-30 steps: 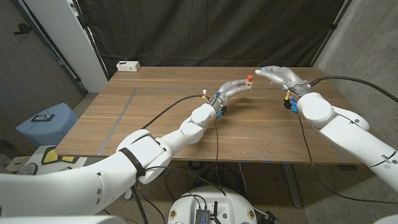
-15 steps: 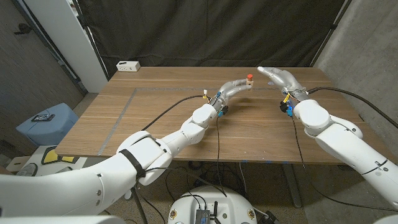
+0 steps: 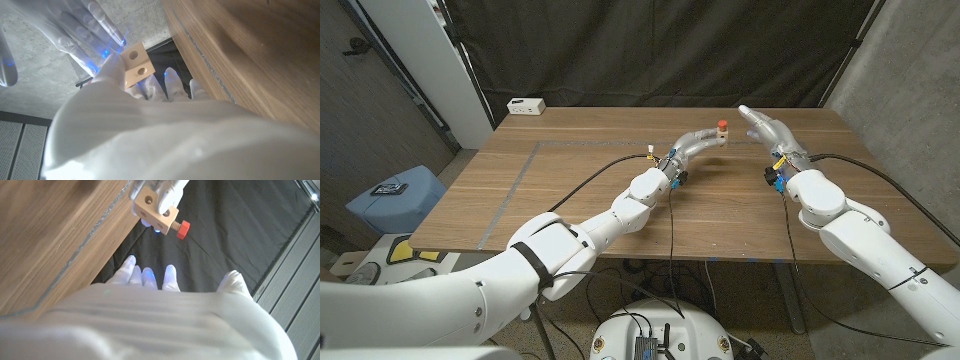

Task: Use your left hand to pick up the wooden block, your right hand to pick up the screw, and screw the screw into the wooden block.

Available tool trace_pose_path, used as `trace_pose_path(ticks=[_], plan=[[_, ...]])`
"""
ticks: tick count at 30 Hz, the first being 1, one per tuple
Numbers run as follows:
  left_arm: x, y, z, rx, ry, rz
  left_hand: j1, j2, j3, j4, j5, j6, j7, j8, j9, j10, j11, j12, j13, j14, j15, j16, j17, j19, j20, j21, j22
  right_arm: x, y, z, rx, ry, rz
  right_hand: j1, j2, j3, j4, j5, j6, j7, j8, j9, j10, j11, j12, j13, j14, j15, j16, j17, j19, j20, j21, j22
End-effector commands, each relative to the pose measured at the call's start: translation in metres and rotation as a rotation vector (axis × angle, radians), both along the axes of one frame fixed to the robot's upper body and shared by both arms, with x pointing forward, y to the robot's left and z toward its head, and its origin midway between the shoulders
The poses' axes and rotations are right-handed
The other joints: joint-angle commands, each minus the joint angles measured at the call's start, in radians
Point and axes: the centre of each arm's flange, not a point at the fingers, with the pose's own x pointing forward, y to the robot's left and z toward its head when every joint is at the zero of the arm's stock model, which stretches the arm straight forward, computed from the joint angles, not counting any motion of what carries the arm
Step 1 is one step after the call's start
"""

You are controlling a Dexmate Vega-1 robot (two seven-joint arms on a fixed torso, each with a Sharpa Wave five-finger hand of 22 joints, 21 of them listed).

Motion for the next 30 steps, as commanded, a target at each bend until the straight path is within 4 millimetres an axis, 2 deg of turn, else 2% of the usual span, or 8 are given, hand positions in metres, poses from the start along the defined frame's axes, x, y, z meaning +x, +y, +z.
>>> trace_pose_path(ticks=[1,9,15,23,30], plan=[[-0.001,0.001,-0.001,-0.001,0.003,-0.003,-0.009,-0.002,0.009,-0.002,0.004,0.009,0.003,0.007,0.003,0.008,0.001,0.004,0.000,0.011,-0.041,0.001,0.001,0.003,0.006,0.007,0.004,0.008,0.009,-0.016,0.133,-0.019,0.110,-0.038,0.014,-0.004,0.023,-0.001,0.000,0.008,-0.008,-0.001,-0.033,-0.015,-0.007,-0.001,-0.034,-0.012,-0.003,0.006,-0.036,-0.014,0.001,0.001],[0.000,0.001,-0.001,0.005,0.007,-0.008,-0.010,-0.002,0.009,-0.003,0.004,0.008,0.002,0.006,0.003,0.010,0.001,0.004,-0.001,0.010,-0.041,0.001,0.001,0.003,0.006,0.007,0.004,0.017,0.016,-0.024,0.190,-0.035,0.163,-0.074,0.034,-0.010,0.042,-0.001,-0.001,-0.003,-0.014,-0.002,-0.083,-0.025,-0.012,-0.001,-0.088,-0.018,-0.008,0.007,-0.089,-0.024,0.000,0.001],[0.001,0.002,-0.002,0.003,0.013,-0.009,-0.009,-0.004,0.009,-0.005,0.004,0.009,0.000,0.006,0.002,0.011,0.001,0.005,-0.002,0.010,-0.043,0.001,0.001,0.004,0.006,0.007,0.004,0.020,0.019,-0.028,0.228,-0.043,0.195,-0.094,0.046,-0.013,0.047,0.000,-0.012,-0.016,-0.021,-0.003,-0.161,-0.026,-0.017,-0.002,-0.161,-0.011,-0.013,0.004,-0.140,-0.018,0.003,0.002],[0.002,0.002,-0.003,0.003,0.015,-0.010,-0.007,-0.004,0.010,-0.008,0.005,0.010,-0.006,0.007,0.002,0.012,0.000,0.005,-0.003,0.007,-0.048,0.000,0.001,0.005,0.004,0.008,0.004,0.024,0.021,-0.031,0.255,-0.044,0.210,-0.108,0.053,-0.015,0.050,0.001,-0.027,-0.025,-0.024,-0.003,-0.217,-0.021,-0.015,-0.002,-0.213,-0.003,-0.012,0.003,-0.188,-0.015,0.002,0.002],[0.002,0.002,-0.003,0.003,0.016,-0.010,-0.002,-0.006,0.010,-0.013,0.005,0.013,-0.012,0.008,0.002,0.011,-0.001,0.005,-0.004,0.006,-0.054,0.000,0.001,0.005,0.002,0.008,0.004,0.027,0.020,-0.034,0.279,-0.047,0.215,-0.119,0.059,-0.017,0.053,0.001,-0.028,-0.026,-0.022,-0.003,-0.260,-0.022,-0.017,-0.001,-0.245,-0.002,-0.011,0.004,-0.211,-0.012,0.004,0.002]])
